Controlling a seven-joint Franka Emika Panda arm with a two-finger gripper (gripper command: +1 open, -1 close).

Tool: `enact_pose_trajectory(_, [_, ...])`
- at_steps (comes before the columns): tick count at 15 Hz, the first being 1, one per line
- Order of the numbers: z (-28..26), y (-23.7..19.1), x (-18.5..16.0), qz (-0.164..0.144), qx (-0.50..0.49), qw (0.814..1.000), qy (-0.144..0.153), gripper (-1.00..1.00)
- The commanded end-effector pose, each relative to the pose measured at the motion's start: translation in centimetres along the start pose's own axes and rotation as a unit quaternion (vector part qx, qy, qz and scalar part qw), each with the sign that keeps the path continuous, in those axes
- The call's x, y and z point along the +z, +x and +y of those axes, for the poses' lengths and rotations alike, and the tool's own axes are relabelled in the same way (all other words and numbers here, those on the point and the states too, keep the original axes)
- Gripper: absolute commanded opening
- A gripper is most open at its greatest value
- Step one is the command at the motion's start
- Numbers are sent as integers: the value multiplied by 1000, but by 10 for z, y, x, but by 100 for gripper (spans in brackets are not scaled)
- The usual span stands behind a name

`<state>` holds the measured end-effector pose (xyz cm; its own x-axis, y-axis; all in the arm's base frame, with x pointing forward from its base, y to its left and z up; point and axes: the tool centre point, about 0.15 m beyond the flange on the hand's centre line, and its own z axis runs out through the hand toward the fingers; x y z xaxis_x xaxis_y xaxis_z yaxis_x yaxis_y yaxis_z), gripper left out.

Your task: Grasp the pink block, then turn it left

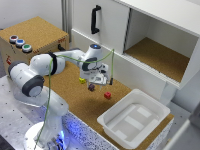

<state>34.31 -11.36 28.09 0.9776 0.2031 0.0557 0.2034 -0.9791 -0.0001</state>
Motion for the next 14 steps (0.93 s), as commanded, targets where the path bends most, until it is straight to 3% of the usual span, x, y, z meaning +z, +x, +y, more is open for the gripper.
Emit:
enact_pose_trajectory(1, [52,63,26,-31,91,992,79,100])
enact_pose_trajectory(2, [52,66,29,-30,88,992,81,100])
enact_pose_trajectory(3, [53,67,28,-10,76,991,113,100])
enact_pose_trajectory(7, [54,61,50,-58,10,996,61,100])
enact_pose_trajectory(9, [47,58,61,-63,0,997,47,100])
enact_pose_trajectory(14, [37,64,73,-50,7,997,54,100])
